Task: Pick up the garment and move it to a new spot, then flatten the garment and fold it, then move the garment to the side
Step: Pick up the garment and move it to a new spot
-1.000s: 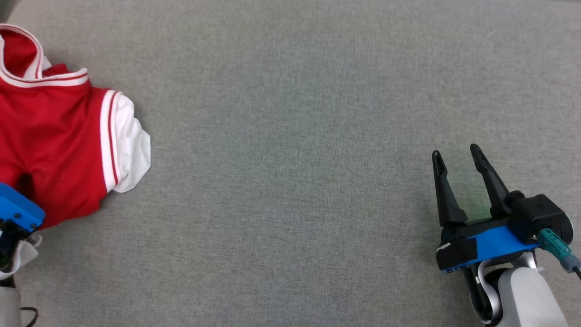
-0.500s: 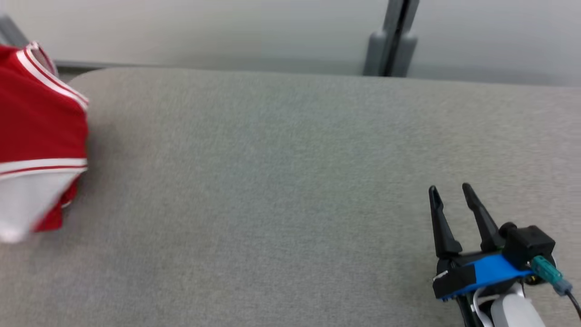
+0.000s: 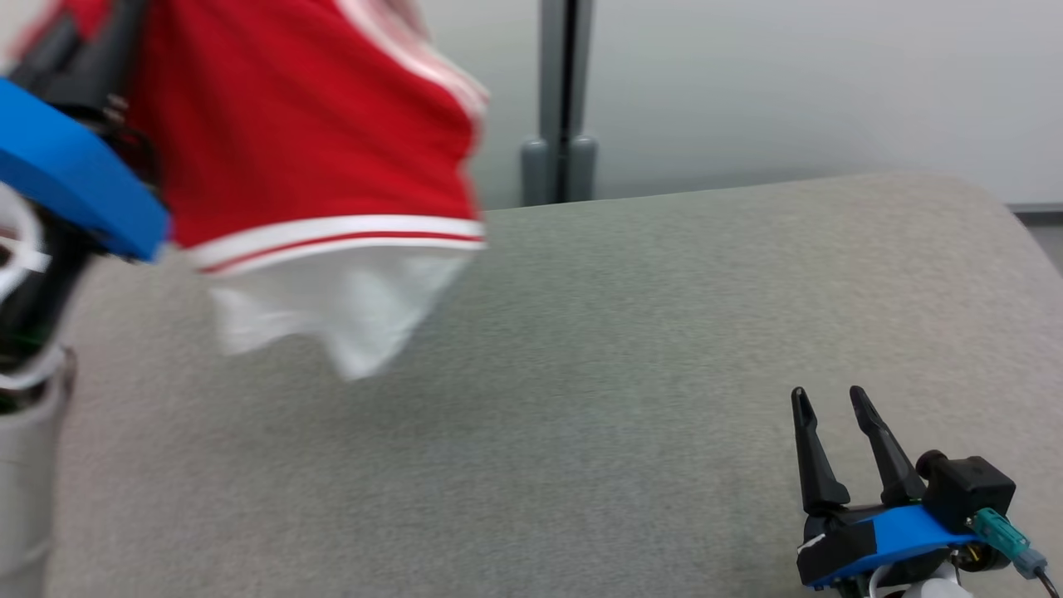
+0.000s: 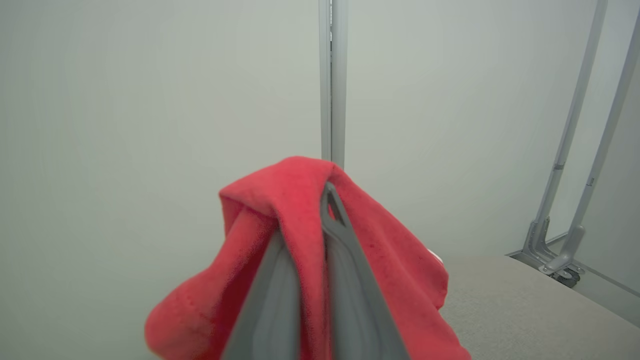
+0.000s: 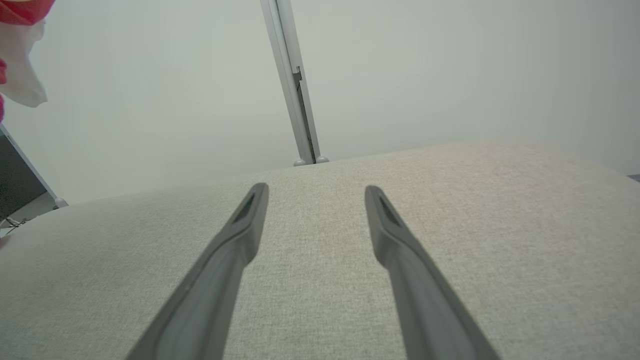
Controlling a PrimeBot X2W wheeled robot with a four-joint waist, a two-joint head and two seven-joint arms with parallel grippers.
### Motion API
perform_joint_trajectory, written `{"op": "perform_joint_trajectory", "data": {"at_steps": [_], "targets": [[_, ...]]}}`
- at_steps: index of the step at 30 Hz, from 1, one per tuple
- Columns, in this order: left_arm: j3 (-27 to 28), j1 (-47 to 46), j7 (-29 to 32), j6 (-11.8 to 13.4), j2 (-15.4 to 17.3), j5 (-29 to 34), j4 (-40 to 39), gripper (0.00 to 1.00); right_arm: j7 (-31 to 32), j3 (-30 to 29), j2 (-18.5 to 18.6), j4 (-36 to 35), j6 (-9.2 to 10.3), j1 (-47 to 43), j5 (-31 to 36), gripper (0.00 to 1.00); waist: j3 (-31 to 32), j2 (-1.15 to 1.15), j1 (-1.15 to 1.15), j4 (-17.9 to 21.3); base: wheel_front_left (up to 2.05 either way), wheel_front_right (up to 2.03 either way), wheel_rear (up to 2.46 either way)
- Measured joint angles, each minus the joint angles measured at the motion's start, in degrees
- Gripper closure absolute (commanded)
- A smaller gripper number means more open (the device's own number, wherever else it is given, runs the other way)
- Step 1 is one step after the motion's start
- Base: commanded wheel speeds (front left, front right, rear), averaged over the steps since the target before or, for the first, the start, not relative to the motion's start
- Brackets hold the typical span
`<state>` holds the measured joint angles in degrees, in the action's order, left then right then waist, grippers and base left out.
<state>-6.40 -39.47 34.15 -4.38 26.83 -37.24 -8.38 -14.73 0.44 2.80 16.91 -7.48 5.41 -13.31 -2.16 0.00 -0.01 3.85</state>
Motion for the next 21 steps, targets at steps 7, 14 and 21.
{"op": "perform_joint_trajectory", "data": {"at_steps": [7, 14, 21], "targets": [[-7.19, 5.23, -2.04, 0.25, -7.27, -0.11, 1.18, 1.0, -0.15, 0.21, -0.01, -0.04, 0.0, -0.1, -0.52, 0.0, 0.01, 0.0, 0.01, 5.91, 0.0, 0.0, 0.0], [-11.79, 12.67, -11.02, 0.45, -14.4, 1.18, 12.89, 1.0, -0.24, 1.3, -0.01, 0.27, -0.01, 0.67, -1.87, 0.0, -2.22, 0.0, 0.01, 10.83, 0.0, 0.0, 0.0], [-15.71, 15.89, -19.95, 0.34, -16.6, 6.36, 26.92, 0.0, -0.25, 1.23, 0.0, 0.33, -0.01, 1.7, -2.49, 0.0, -4.22, 0.0, 0.01, 12.14, 0.0, 0.0, 0.0]]}}
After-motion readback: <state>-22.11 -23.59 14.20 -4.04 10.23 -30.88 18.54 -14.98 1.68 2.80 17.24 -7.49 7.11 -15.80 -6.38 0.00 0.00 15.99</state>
